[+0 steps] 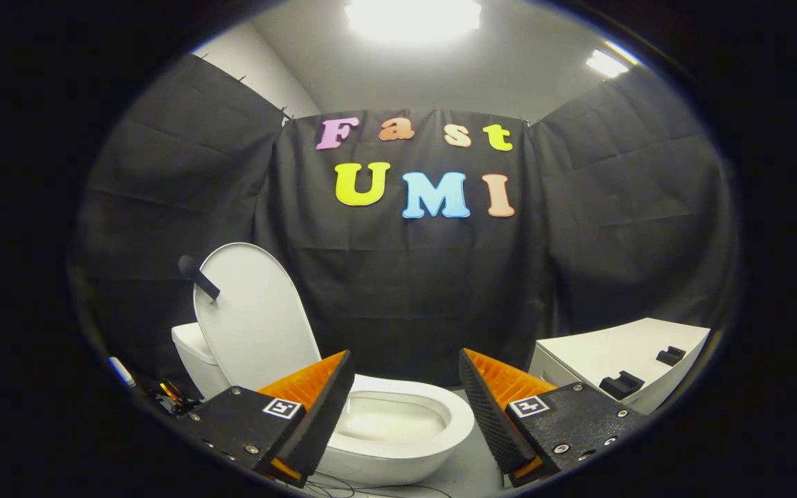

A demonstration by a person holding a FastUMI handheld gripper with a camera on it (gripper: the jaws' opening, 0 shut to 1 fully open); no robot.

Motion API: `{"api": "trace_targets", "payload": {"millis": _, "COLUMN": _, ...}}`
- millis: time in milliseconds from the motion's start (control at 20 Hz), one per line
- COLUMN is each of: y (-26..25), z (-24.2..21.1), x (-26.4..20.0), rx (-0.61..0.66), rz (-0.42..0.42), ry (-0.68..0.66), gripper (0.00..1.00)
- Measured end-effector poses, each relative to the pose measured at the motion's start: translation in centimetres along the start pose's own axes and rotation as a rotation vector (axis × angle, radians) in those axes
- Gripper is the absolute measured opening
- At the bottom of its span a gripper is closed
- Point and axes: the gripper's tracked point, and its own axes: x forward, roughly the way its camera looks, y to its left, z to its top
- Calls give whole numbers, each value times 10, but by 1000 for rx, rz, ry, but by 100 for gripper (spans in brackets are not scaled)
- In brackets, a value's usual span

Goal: Open the toilet lid.

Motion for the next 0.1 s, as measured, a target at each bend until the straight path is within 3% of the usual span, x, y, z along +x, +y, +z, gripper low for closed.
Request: {"api": "trace_targets", "payload": {"millis": 100, "y": 0, "z": 0, "x": 1, "rx": 2, "rz": -1, "ry": 0, "gripper": 93}}
